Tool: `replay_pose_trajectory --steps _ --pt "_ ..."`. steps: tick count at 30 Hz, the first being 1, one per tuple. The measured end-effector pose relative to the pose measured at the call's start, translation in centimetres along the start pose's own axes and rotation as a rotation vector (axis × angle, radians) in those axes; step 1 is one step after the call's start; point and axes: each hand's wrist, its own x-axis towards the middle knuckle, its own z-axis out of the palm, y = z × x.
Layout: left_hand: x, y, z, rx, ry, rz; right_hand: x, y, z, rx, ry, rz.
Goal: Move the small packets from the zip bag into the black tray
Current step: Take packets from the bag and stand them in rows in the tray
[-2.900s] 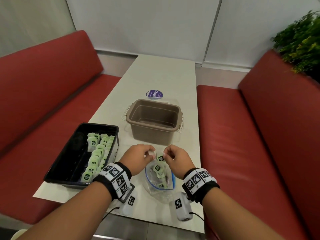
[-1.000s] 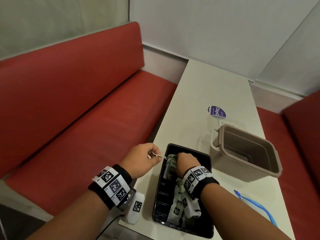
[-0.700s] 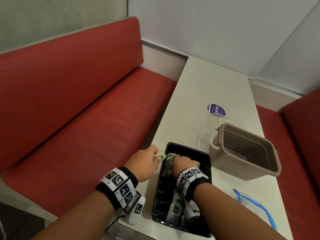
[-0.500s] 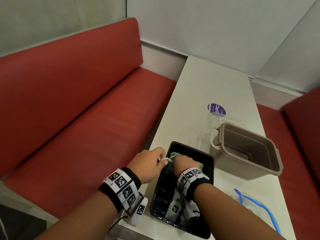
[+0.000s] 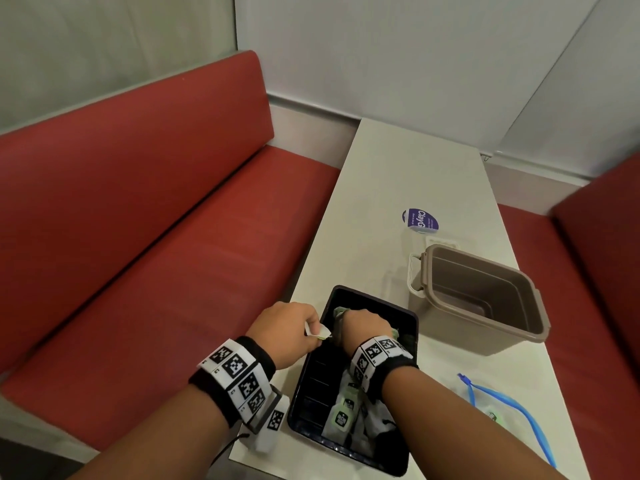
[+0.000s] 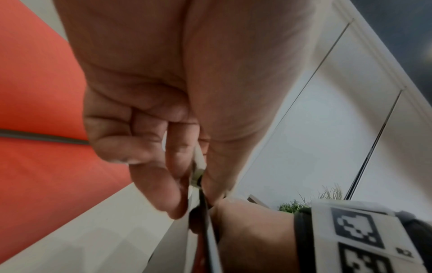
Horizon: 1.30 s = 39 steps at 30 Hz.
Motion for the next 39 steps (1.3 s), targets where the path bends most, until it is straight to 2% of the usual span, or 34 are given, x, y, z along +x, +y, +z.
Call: replay_pose_trajectory --steps 4,9,11,14,17,20,23,33,39 --pt "0.1 0.5 -1.7 -0.137 0.091 -0.022 -0.5 0.5 -2.2 0.129 0.071 -0.007" --pt "0.7 2.3 -2.6 -0.362 0.112 0.086 -2.0 2.1 -3.9 0.786 0.114 -0.331" --pt "0.9 2.8 -2.1 -0.390 0.095 0.117 -2.6 2.3 -4.2 0.856 0.140 -0.358" --pt "1.4 2.6 -1.0 -0.358 0.116 0.081 -2.4 2.5 -3.7 0.745 0.182 -0.232" --pt "1.6 1.5 -0.2 -0.295 0.149 -0.004 -1.7 2.2 -2.6 0.513 0.013 -0.098" --pt "1.6 0.3 0.5 -0.228 0.087 -0.059 -0.5 1.1 -1.7 0.309 -0.160 0.024" --pt "1.4 -0.5 1.3 -0.210 0.003 -0.088 0.4 0.3 -1.4 0.226 -0.180 0.102" --pt "1.2 -1.3 1.9 -0.164 -0.052 -0.140 0.7 -1.2 0.4 0.018 -0.043 0.040" --pt "0.8 -0.7 1.7 -0.253 -0.094 -0.174 0.6 -1.3 0.8 -0.026 0.010 0.028"
